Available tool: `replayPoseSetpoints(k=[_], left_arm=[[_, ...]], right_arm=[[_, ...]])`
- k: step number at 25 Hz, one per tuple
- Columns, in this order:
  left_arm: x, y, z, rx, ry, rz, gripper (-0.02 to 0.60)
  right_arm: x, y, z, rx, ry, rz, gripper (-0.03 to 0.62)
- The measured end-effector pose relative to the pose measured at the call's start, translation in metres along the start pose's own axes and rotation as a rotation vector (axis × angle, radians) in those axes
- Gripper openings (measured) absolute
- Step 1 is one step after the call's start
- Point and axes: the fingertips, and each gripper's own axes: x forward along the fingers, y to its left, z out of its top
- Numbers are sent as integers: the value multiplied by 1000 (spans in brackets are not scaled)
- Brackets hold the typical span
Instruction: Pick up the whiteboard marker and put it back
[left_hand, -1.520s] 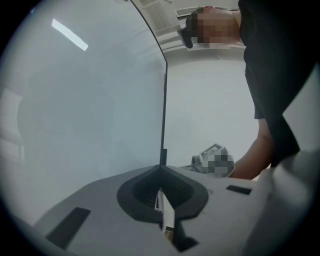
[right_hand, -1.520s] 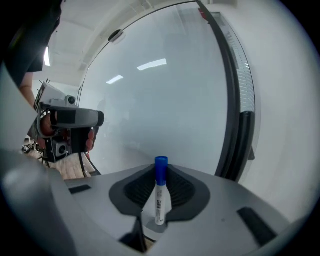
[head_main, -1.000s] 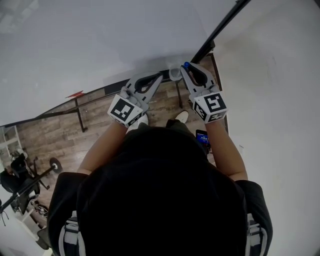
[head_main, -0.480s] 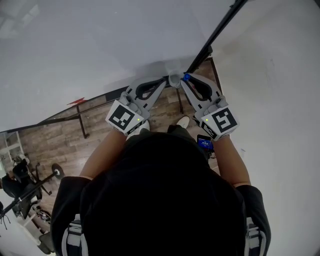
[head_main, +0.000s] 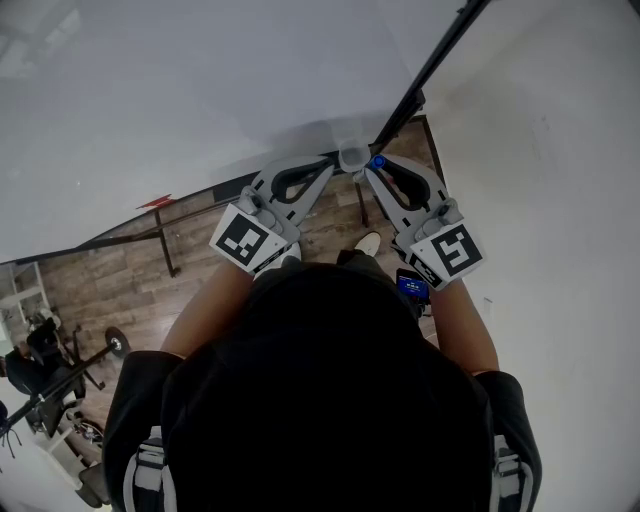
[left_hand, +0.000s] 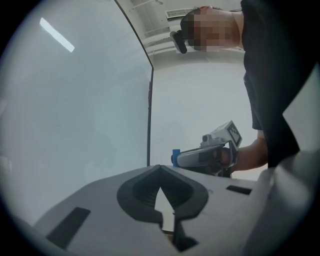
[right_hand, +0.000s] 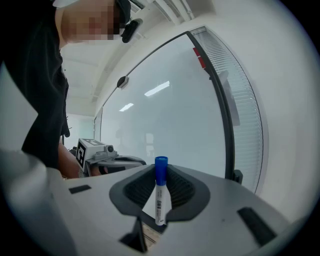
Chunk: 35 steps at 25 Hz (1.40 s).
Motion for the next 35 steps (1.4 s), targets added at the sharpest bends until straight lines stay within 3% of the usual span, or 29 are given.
replayPoseSetpoints(k=[35], left_arm=[[-3, -11, 9, 18, -30, -19, 3]], right_arm=[[-9, 10, 7, -10, -20, -19, 63]])
